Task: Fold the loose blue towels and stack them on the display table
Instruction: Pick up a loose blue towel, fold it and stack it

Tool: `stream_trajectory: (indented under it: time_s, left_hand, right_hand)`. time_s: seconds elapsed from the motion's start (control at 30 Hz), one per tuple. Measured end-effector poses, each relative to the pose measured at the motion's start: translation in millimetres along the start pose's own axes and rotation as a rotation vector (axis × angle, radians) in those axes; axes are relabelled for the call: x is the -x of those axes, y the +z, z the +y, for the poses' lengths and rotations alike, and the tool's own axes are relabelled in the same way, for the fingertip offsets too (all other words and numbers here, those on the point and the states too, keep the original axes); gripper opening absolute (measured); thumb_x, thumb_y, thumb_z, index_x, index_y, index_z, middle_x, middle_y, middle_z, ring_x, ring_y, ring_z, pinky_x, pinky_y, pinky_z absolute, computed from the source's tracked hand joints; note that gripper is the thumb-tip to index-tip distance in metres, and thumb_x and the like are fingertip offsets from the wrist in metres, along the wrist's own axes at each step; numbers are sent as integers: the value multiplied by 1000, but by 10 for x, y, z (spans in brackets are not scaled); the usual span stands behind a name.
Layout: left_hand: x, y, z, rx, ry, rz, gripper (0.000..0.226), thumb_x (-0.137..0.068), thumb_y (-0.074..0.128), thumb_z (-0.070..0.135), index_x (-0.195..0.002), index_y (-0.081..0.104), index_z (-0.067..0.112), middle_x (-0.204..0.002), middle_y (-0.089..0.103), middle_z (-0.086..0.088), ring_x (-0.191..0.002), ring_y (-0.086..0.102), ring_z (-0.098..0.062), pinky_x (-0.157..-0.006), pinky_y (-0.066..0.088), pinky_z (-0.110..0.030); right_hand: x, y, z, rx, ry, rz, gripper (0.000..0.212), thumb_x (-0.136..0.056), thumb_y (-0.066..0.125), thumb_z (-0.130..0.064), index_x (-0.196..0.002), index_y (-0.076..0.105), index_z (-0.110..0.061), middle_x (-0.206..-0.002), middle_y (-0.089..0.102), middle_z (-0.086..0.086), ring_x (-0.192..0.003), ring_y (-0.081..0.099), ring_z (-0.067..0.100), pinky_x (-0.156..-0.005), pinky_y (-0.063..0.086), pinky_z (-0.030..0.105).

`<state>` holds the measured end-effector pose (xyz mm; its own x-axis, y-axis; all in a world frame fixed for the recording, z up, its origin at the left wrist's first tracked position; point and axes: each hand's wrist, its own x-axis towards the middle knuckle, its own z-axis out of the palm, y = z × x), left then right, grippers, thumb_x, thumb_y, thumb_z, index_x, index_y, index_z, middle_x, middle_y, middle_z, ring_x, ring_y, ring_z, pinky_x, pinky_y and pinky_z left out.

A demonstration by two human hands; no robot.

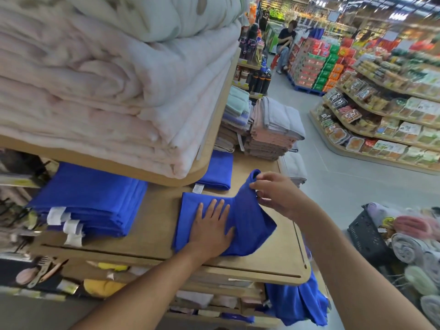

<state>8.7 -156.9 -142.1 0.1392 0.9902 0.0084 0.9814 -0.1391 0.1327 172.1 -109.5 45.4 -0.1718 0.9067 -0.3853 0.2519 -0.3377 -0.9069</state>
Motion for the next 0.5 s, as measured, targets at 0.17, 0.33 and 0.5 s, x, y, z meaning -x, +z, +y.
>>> stream_trajectory:
  time_s: [0.17,0.33,0.5]
  left_hand:
    - [78,-218,-228,240,20,156,46,-101,38,34,-145,48,26,-163,32,2,-154,19,-21,-125,13,-49]
    - [301,-348,-749,1278,-511,431,32,-99,43,-2,-115,67,13,-121,67,-6,-120,60,-27,-107,46,-40]
    - [272,-355,-912,1798,-684,368,26,-106,42,5,-124,60,2,-126,65,-16,-127,58,-32,-107,47,-36]
  right_hand:
    - [-110,447,-126,81,-18,-39,22,-87,73,-5,-91,57,-19,-78,63,1,-59,60,11,-67,60,35]
    - [-334,1107,-34,140,-40,-87,24,-84,75,-6,-91,54,-17,-83,60,8,-54,59,15,-70,59,42]
    - [-455,1339,376,192,-124,-141,11,-99,64,-12,-110,62,-11,-103,69,12,-80,65,21,-78,56,43]
